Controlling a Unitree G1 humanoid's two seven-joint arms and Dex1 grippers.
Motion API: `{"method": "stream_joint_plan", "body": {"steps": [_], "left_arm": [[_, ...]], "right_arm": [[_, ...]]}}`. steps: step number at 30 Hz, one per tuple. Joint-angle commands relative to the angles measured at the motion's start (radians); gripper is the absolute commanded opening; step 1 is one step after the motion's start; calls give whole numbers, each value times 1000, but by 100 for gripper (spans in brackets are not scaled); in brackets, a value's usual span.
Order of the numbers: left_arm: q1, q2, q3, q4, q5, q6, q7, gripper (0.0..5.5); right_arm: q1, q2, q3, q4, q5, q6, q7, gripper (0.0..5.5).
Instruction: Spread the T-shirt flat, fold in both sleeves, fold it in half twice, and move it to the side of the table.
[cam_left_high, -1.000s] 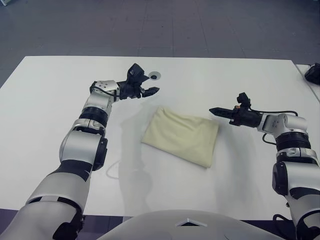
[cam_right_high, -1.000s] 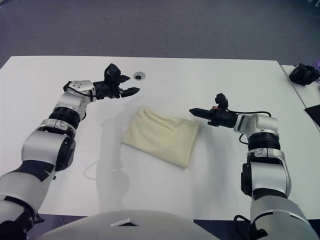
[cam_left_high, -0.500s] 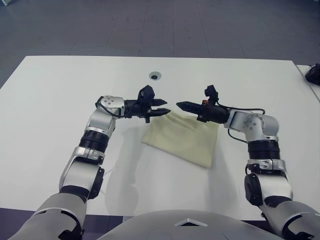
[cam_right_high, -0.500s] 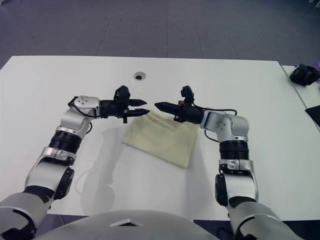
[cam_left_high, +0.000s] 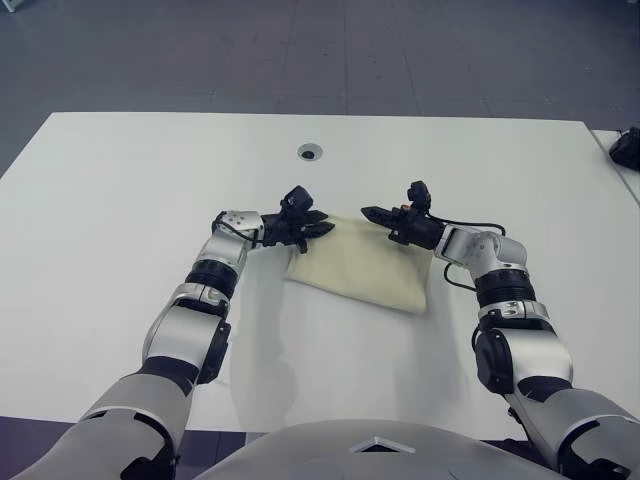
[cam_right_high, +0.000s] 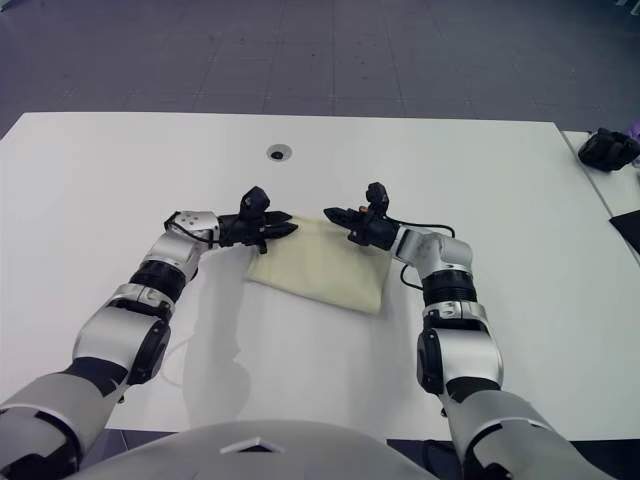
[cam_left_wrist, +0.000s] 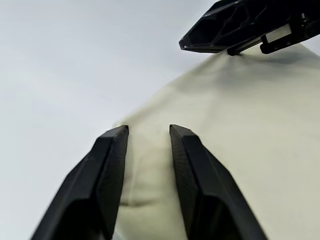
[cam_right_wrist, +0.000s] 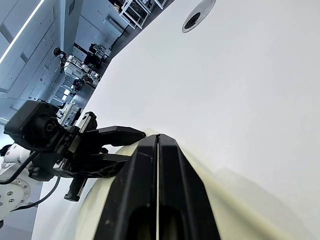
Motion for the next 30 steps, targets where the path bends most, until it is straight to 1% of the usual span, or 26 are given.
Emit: {"method": "stream_joint_plan", "body": {"steps": [1, 2, 3, 6, 9, 11, 13, 17, 19, 20, 22, 24, 26, 28, 30], "left_arm": [[-21, 25, 12, 46, 22, 17, -1, 227], [-24, 27, 14, 59, 28, 12, 7, 235], [-26, 29, 16, 70, 34, 5, 22, 261], [-42, 33, 38, 67, 31, -38, 54, 311], [-68, 54, 108, -10, -21, -77, 82, 360], [-80, 86, 147, -71, -36, -106, 109, 393], [-68, 116, 205, -167, -75, -91, 143, 426], [32, 158, 258, -426, -100, -28, 226, 493], [120, 180, 284, -597, -111, 28, 279, 529], [173, 186, 302, -685, -113, 54, 314, 539], [290, 186, 319, -854, -106, 102, 376, 540], [394, 172, 330, -1005, -94, 157, 441, 540], [472, 178, 383, -1122, -107, 209, 500, 540], [508, 207, 439, -1170, -129, 244, 526, 540], [509, 226, 472, -1155, -134, 263, 548, 540]], "right_arm": [[61, -12, -27, -19, 0, 67, -52, 0], [56, -15, -41, -47, 19, 85, -51, 0], [48, -18, -57, -76, 41, 103, -50, 22], [34, -47, -126, -279, 181, 225, -5, 68], [34, -75, -124, -407, 222, 294, -9, 115], [45, -85, -95, -450, 221, 311, -17, 147], [78, -104, 0, -477, 173, 303, 3, 178], [182, -140, 145, -434, 87, 270, 57, 242], [231, -164, 157, -403, 56, 257, 60, 276], [239, -157, 131, -379, 53, 258, 33, 290], [215, -118, 58, -312, 58, 275, -61, 321], [168, -86, -6, -214, 37, 288, -195, 347], [120, -70, -72, -118, 5, 249, -342, 372], [100, -70, -121, -69, -11, 171, -431, 401], [93, -86, -173, -8, -35, 47, -537, 428]]}}
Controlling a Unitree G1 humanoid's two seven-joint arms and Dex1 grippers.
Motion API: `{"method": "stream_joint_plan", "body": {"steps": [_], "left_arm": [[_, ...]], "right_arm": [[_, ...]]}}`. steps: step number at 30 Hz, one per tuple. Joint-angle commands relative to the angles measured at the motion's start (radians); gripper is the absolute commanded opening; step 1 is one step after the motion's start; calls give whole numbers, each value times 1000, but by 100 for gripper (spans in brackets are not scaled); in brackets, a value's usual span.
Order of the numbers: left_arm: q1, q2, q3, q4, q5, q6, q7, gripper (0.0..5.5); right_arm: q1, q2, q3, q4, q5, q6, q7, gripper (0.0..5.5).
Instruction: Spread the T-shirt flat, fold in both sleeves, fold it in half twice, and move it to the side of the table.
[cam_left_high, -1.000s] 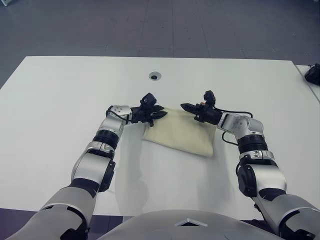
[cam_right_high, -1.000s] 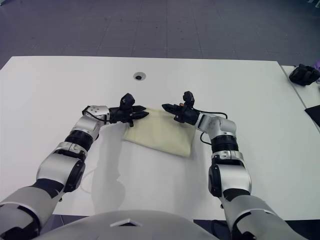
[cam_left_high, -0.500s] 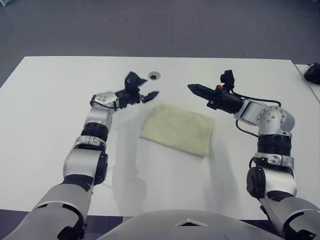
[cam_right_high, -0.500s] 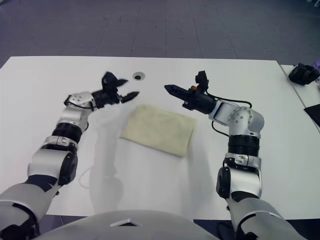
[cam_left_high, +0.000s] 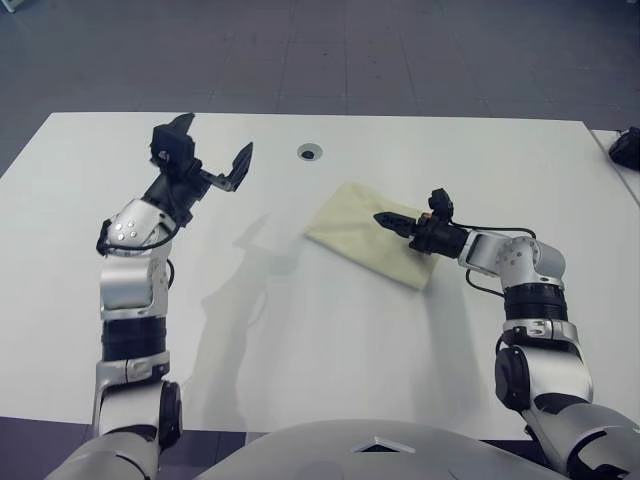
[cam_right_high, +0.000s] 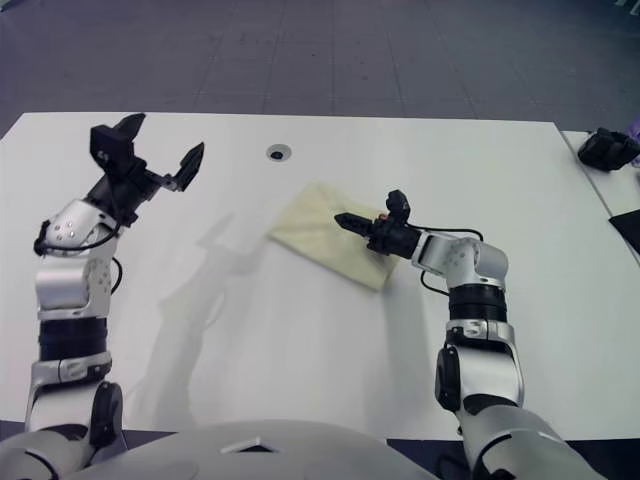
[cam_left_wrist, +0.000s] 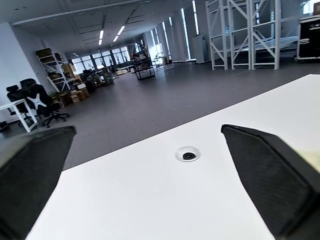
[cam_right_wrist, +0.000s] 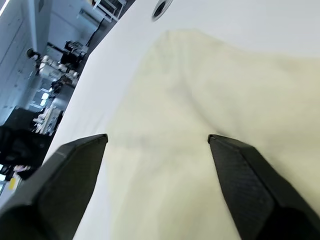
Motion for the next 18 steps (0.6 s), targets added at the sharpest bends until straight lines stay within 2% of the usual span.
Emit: {"method": "stream_joint_plan", "body": {"steps": [1, 6, 9, 14, 16, 18], "left_arm": [[37, 54, 97, -54, -11, 73, 72, 540], [93, 68, 106, -85, 79, 53, 156, 540], [80, 60, 110, -73, 100, 48, 210, 540], [34, 16, 37, -69, 119, 49, 259, 540], [6, -15, -12, -78, 134, 53, 278, 540], [-18, -49, -56, -91, 150, 48, 300, 540]], "right_arm": [[33, -30, -107, 214, -147, -209, -336, 438], [-5, -64, -151, 350, -202, -415, -506, 494], [-54, -78, -121, 449, -271, -529, -543, 535], [-135, -93, -98, 568, -346, -653, -534, 538], [-138, -97, -125, 454, -320, -611, -551, 538], [-73, -69, -140, 126, -264, -500, -574, 538]]}}
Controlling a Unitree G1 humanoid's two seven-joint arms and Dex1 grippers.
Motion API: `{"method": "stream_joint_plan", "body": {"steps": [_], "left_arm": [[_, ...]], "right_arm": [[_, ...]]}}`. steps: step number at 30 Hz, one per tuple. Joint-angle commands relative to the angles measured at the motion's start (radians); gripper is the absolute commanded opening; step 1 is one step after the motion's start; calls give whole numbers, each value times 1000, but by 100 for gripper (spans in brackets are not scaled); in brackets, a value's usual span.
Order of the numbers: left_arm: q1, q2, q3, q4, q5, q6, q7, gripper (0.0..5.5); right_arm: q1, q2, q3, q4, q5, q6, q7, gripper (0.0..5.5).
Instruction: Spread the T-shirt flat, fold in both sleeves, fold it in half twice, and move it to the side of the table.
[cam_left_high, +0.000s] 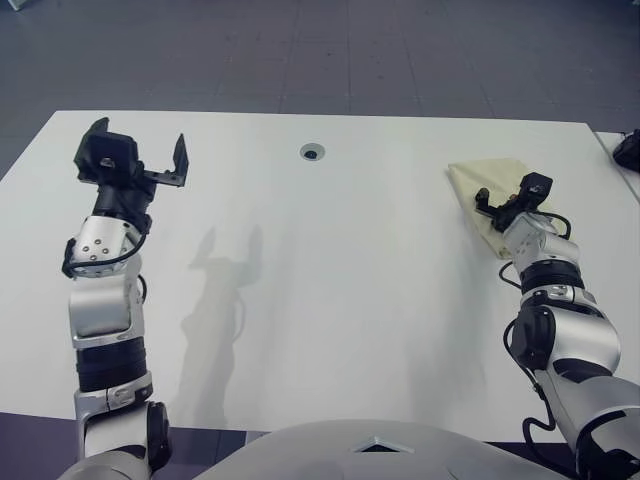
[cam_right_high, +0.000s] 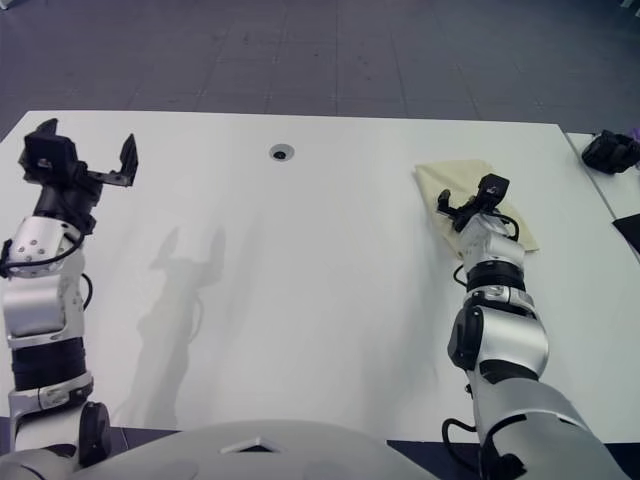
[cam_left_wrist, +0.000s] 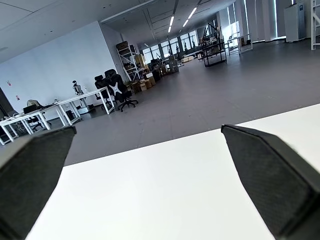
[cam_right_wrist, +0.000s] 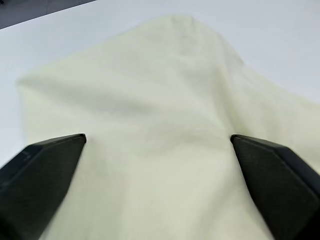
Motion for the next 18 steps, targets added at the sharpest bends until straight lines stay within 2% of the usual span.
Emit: {"method": "stream_joint_plan", "body": {"steps": [1, 4, 9, 12, 18], "left_arm": [[-51, -72, -79, -27, 27, 6, 45, 540], [-54, -150, -130, -32, 30, 2, 89, 540], [-63, -274, -241, 34, 46, -28, 125, 540], [-61, -315, -285, 37, 68, -33, 142, 540], [-37, -366, -314, 22, 116, -42, 210, 540]], "right_arm": [[125, 54, -23, -514, 98, 201, -32, 538], [253, 106, 41, -813, 109, 201, -4, 538], [510, 79, 312, -899, -218, -156, 52, 538], [575, 121, 356, -982, -287, -241, 24, 538], [540, 201, 363, -1029, -297, -213, 13, 538]]}}
